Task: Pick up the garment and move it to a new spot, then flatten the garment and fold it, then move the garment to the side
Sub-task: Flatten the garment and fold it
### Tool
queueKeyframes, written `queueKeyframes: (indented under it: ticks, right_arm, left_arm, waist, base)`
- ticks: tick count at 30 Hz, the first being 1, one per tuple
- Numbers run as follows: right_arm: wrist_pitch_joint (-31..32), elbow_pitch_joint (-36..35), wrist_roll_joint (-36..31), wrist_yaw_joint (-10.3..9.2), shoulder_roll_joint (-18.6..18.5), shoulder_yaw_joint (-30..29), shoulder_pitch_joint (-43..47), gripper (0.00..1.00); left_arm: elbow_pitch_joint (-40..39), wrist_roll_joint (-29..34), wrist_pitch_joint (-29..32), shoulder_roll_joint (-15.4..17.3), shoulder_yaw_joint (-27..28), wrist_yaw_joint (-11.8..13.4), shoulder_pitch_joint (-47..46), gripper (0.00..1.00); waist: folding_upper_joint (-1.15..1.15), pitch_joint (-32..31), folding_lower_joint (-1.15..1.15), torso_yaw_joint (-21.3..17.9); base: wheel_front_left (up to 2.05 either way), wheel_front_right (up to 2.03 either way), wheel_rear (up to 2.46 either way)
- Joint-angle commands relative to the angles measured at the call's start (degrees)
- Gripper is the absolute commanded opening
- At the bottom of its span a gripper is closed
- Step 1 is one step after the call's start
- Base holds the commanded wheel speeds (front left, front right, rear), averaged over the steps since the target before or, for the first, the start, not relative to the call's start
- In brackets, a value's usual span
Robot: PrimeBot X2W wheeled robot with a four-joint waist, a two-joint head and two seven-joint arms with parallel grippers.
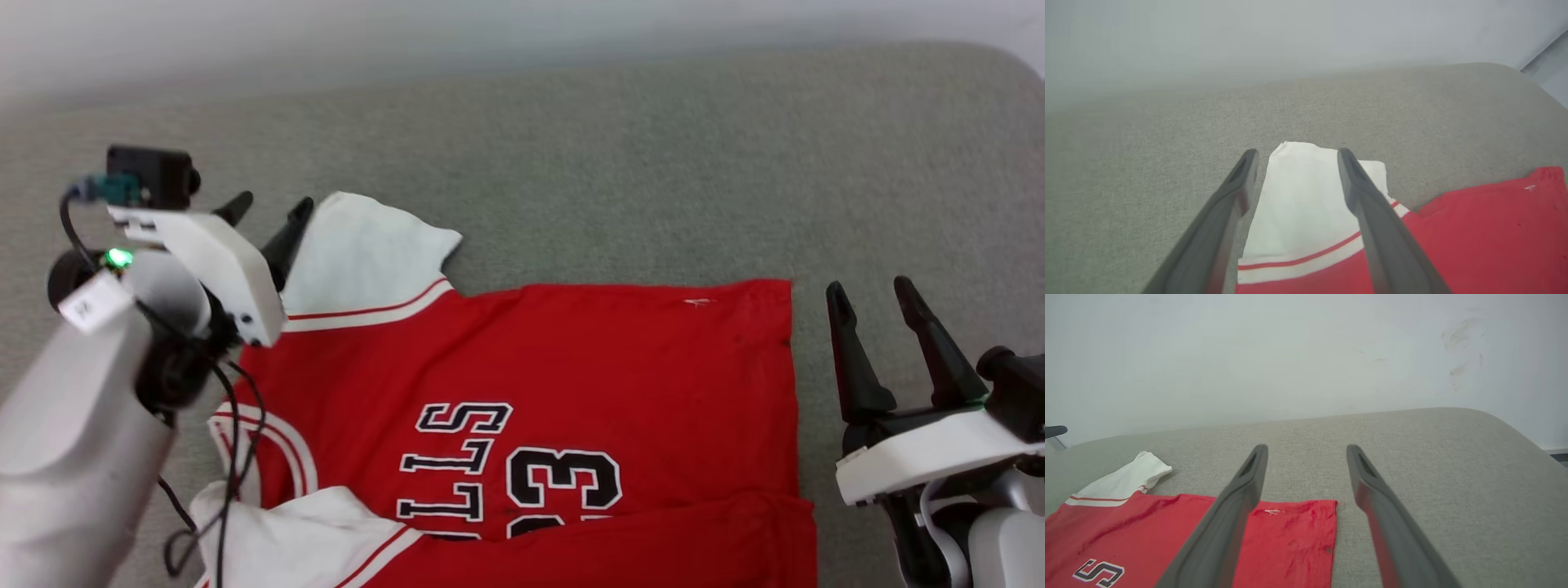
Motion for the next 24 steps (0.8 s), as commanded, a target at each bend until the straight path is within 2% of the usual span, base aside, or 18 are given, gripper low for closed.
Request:
queueKeyframes:
  ticks: [1, 5, 7, 11, 18, 22, 23, 24]
  right_arm:
    - [-0.4, 0.5, 0.2, -0.05, 0.4, 0.4, -1.3, 1.0]
    - [-1.9, 2.0, 1.2, -0.05, 0.9, 1.6, -3.0, 1.0]
    - [-2.8, 3.0, 1.9, -0.05, 1.1, 2.4, -3.8, 1.0]
    - [-4.3, 4.8, 2.8, -0.05, 1.2, 3.9, -4.9, 1.0]
    - [-6.6, 8.1, 5.6, -0.05, 1.3, 5.7, -6.0, 1.0]
    - [-7.0, 9.6, 6.8, -0.05, 1.3, 5.7, -6.2, 1.0]
    - [-7.0, 9.8, 6.9, -0.05, 1.3, 5.6, -6.4, 1.0]
    - [-6.8, 10.0, 7.0, -0.05, 1.2, 5.3, -6.7, 1.0]
  left_arm:
    - [1.0, -0.8, 2.2, 0.7, -0.1, -0.9, -2.2, 1.0]
    - [4.4, -2.9, 11.7, 3.4, -0.8, -3.2, -8.1, 1.0]
    - [5.9, -4.0, 16.2, 4.5, -0.9, -3.5, -10.5, 1.0]
    - [8.3, -5.9, 24.7, 6.5, -0.9, -2.3, -13.9, 1.0]
    - [11.4, -6.1, 32.5, 10.0, -1.6, 0.0, -14.3, 1.0]
    - [12.8, -8.5, 38.5, 9.0, -2.8, 0.7, -11.1, 1.0]
    - [12.9, -9.4, 40.2, 8.5, -3.1, 1.0, -10.3, 0.49]
    - [12.8, -10.0, 41.4, 8.1, -3.4, 1.2, -9.7, 0.1]
  waist:
    - [0.0, 3.8, -0.02, -3.5]
    - [0.0, 7.1, -0.02, -6.4]
    - [0.0, 8.5, -0.02, -7.8]
    - [0.0, 10.6, -0.02, -10.2]
    - [0.0, 12.9, -0.02, -13.4]
    - [0.0, 13.4, -0.02, -14.0]
    - [0.0, 13.5, -0.02, -14.0]
    - [0.0, 13.6, -0.02, -14.0]
  base:
    - [0.0, 0.0, 0.0]
    - [0.0, 0.0, 0.0]
    - [0.0, 0.0, 0.0]
    - [0.0, 0.0, 0.0]
    - [0.0, 0.0, 0.0]
    - [0.0, 0.0, 0.0]
    - [0.0, 0.0, 0.0]
    - [0.0, 0.0, 0.0]
